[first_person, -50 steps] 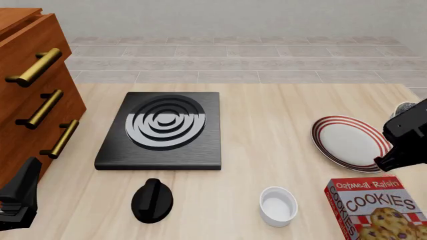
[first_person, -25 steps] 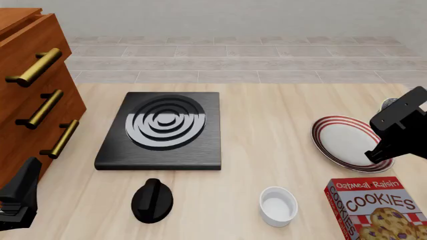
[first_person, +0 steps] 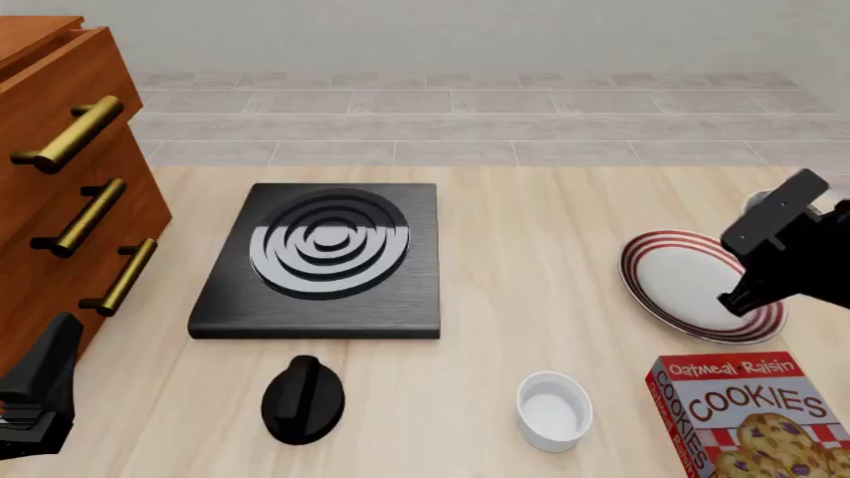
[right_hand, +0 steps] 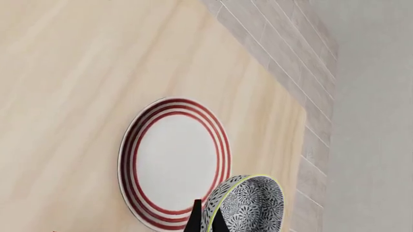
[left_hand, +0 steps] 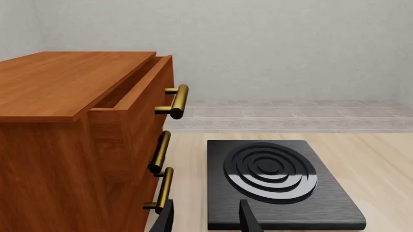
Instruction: Pick the akita bowl on the cookies box and place it on the plate.
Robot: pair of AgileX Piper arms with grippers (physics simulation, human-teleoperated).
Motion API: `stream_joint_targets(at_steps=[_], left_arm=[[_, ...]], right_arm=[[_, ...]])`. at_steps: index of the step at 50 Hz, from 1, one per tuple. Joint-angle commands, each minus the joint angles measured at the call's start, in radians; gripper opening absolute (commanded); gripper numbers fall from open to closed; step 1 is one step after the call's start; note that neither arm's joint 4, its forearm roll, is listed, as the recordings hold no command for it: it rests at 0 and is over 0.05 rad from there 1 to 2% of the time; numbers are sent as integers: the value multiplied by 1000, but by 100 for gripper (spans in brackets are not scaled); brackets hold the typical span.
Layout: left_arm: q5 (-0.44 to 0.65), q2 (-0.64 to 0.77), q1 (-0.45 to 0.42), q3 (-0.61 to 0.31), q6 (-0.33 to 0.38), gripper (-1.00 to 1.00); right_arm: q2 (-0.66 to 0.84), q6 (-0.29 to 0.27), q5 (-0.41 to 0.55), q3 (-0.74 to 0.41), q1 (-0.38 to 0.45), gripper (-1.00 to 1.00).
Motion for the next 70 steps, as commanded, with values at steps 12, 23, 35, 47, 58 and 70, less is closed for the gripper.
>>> stream_joint_targets(at_steps=[12, 23, 35, 47, 58, 70], left_arm=[[0, 0, 0, 0, 0, 100], [0, 0, 0, 0, 0, 100], [0, 0, 0, 0, 0, 100], [0, 0, 0, 0, 0, 100], [0, 0, 0, 0, 0, 100], [0, 0, 0, 0, 0, 100]], right_arm=[[111, -18, -40, -63, 41, -100], [164, -49, -76, -47, 35, -100], [200, -57, -91, -34, 37, -100], [191, -73, -83, -52, 27, -100], [219, -81, -98, -61, 29, -100], [249, -91, -106, -78, 41, -100]])
